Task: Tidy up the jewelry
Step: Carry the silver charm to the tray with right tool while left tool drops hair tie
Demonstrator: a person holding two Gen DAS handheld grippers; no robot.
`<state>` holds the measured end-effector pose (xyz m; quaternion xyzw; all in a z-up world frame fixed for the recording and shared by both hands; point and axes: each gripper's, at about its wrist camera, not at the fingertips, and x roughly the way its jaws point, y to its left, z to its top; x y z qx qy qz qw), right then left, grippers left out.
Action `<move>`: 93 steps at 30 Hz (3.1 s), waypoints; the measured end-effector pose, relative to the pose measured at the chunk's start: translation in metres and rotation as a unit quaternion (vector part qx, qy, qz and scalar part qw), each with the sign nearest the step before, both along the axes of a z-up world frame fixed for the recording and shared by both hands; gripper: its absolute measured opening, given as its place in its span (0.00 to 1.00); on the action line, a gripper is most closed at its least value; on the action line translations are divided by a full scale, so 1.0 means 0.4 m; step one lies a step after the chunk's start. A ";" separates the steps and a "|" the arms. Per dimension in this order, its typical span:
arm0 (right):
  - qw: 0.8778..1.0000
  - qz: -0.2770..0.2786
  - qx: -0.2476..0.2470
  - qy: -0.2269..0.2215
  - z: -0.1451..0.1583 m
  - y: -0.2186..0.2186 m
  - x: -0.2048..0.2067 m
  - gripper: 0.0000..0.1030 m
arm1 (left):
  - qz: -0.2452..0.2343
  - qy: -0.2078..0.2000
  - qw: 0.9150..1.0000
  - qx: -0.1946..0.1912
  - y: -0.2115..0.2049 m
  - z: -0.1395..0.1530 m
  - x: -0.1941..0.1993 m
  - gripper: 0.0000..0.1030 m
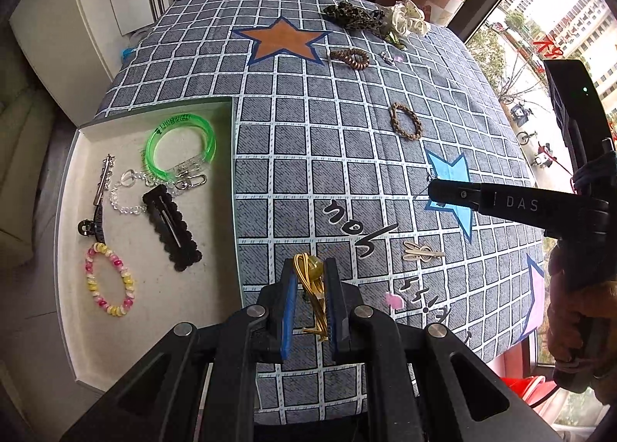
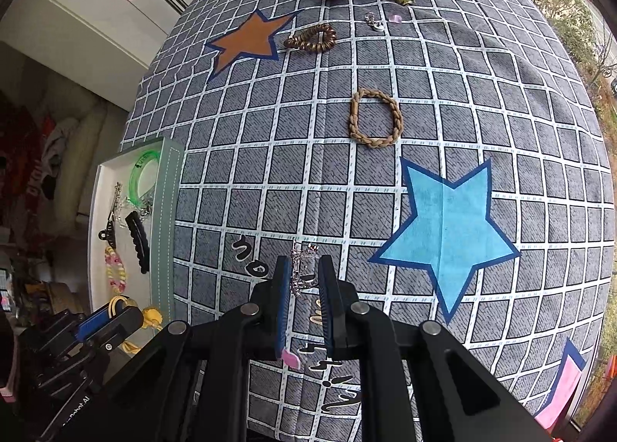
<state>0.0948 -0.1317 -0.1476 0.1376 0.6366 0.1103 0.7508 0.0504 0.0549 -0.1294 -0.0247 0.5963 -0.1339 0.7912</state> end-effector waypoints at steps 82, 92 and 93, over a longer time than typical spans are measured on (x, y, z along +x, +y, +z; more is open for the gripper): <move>0.972 0.226 0.062 0.016 -0.038 0.624 0.070 0.43 | 0.211 0.058 0.968 0.120 0.387 -0.186 -0.037 0.20; 0.985 0.159 0.060 0.013 0.004 0.465 0.063 0.48 | 0.198 0.068 0.970 0.123 0.369 -0.179 -0.034 0.20; 0.987 0.151 0.060 0.013 0.005 0.445 0.061 0.49 | 0.196 0.068 0.971 0.122 0.364 -0.178 -0.033 0.20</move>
